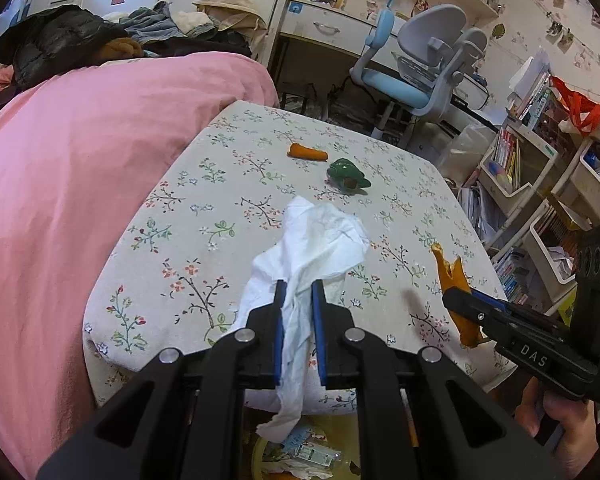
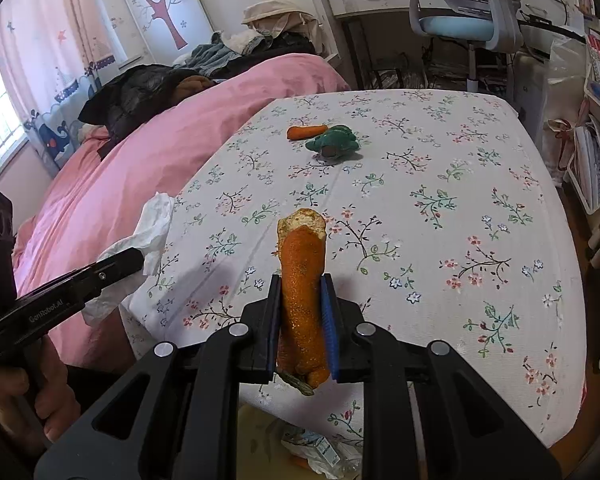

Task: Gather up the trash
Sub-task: 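Lift the carrot piece with the right tool while the left tool holds the tissue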

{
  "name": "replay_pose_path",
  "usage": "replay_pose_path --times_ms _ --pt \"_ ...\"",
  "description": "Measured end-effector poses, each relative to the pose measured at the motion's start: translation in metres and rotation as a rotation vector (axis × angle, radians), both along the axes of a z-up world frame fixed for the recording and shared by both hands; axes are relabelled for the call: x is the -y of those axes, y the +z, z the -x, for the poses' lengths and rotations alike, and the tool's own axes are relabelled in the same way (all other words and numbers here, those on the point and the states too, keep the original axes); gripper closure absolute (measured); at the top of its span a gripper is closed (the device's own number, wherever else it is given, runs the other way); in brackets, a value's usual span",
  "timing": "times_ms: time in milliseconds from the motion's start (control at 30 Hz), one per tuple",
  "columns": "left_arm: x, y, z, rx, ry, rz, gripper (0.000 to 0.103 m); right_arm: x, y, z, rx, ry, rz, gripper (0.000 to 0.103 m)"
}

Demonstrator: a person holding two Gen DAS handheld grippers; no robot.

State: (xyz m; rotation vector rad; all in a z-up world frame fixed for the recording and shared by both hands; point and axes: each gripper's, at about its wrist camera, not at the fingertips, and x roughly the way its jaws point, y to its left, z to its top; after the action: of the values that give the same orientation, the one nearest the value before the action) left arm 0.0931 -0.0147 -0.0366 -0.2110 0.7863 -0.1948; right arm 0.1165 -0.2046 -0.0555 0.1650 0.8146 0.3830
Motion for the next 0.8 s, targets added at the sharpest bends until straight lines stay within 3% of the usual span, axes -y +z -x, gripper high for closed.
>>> replay_pose_path --times_ms 800 --pt "0.0036 -0.0015 0.0021 0.001 -0.003 -0.009 0.090 -0.0031 -0.0027 -0.0021 -0.006 0.014 -0.005 0.085"
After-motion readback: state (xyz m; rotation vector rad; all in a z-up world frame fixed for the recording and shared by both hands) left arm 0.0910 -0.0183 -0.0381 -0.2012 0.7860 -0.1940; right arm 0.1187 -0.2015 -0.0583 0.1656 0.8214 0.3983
